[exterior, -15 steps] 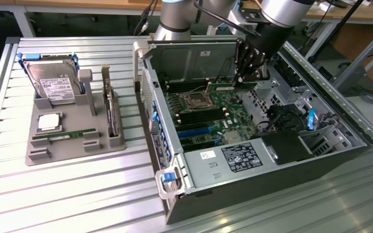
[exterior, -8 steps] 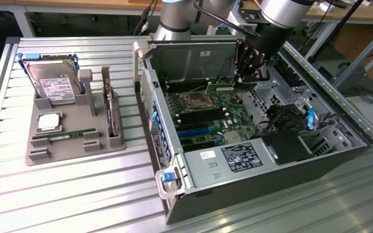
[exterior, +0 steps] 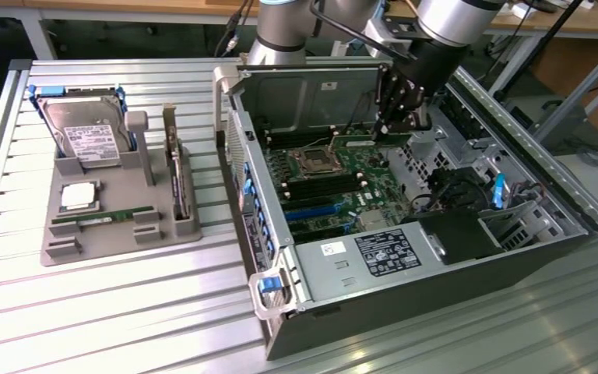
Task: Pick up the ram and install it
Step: 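Insert the ram into the slot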
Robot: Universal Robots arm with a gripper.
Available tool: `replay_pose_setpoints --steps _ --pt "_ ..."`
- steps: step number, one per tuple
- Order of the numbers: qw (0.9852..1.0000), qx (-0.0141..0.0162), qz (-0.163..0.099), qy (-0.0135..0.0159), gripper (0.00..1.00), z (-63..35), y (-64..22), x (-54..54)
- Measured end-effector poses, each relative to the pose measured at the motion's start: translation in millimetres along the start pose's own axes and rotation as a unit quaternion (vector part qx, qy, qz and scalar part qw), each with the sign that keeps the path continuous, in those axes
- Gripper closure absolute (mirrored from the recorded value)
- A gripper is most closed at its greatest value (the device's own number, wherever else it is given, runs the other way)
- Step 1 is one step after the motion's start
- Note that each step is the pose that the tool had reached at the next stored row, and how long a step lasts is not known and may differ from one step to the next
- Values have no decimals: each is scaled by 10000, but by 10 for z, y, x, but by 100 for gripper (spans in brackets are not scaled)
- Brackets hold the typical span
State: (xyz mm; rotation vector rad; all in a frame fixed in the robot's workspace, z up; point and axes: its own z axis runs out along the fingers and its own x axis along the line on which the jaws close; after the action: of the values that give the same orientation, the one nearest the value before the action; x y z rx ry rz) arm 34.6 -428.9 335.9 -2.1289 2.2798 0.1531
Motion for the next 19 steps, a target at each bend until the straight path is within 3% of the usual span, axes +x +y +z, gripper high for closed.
replay_pose_setpoints --steps 19 --pt "10000 0 0 0 88 82 -5 7"
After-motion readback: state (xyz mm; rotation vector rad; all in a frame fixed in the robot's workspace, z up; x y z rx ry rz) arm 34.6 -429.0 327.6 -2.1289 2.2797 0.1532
